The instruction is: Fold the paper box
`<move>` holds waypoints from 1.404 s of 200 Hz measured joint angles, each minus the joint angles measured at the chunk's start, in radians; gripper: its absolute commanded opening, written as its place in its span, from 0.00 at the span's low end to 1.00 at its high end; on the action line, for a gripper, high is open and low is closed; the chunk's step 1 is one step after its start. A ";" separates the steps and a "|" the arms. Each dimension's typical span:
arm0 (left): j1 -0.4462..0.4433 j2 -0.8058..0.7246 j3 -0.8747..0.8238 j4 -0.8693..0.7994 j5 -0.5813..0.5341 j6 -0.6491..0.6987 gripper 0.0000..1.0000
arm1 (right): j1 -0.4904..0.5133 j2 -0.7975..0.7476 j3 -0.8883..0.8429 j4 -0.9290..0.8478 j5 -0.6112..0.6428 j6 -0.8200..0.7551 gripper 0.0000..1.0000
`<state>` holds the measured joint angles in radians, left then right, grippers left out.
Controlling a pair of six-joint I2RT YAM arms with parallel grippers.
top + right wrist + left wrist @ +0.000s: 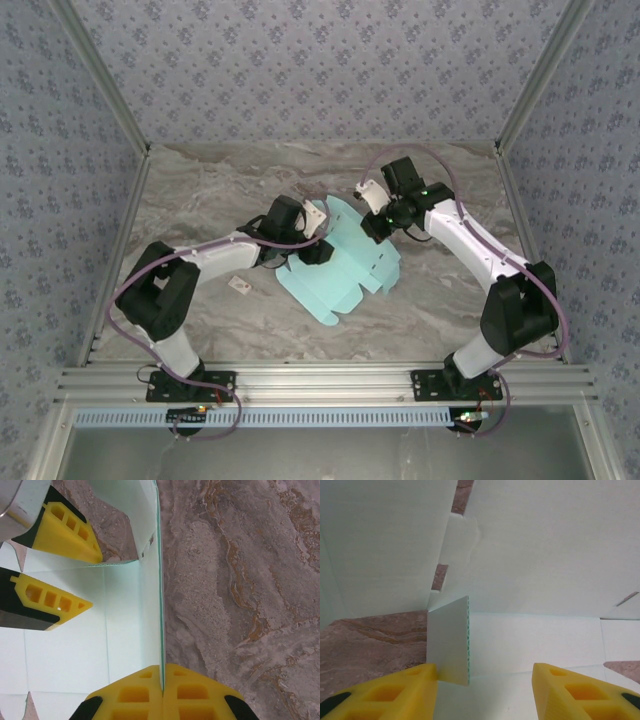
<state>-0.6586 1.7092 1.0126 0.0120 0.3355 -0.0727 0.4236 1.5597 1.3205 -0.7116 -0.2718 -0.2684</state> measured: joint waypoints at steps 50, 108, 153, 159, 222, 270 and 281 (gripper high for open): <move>-0.006 -0.001 0.000 0.039 -0.018 -0.022 0.54 | 0.000 0.001 0.000 0.011 -0.010 0.000 0.00; -0.005 0.001 0.004 0.045 0.023 -0.026 0.47 | 0.000 0.006 0.000 0.011 -0.013 0.000 0.00; -0.017 0.046 0.005 0.068 0.047 -0.027 0.48 | 0.000 0.013 0.000 0.010 -0.013 0.003 0.00; -0.019 0.055 0.006 0.071 0.047 -0.029 0.47 | 0.000 0.014 -0.001 0.008 -0.013 0.004 0.00; -0.022 0.042 -0.004 0.096 0.059 -0.045 0.51 | -0.008 0.012 -0.016 0.003 -0.013 0.007 0.00; 0.033 -0.171 -0.070 0.095 0.105 -0.053 0.58 | -0.009 -0.028 -0.034 0.036 -0.039 -0.004 0.00; 0.053 -0.209 -0.069 0.097 0.119 -0.058 0.58 | -0.004 -0.037 -0.037 0.040 -0.048 -0.009 0.00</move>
<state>-0.6052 1.5002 0.9440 0.1089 0.4545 -0.1310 0.4198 1.5227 1.2839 -0.6720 -0.3202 -0.2775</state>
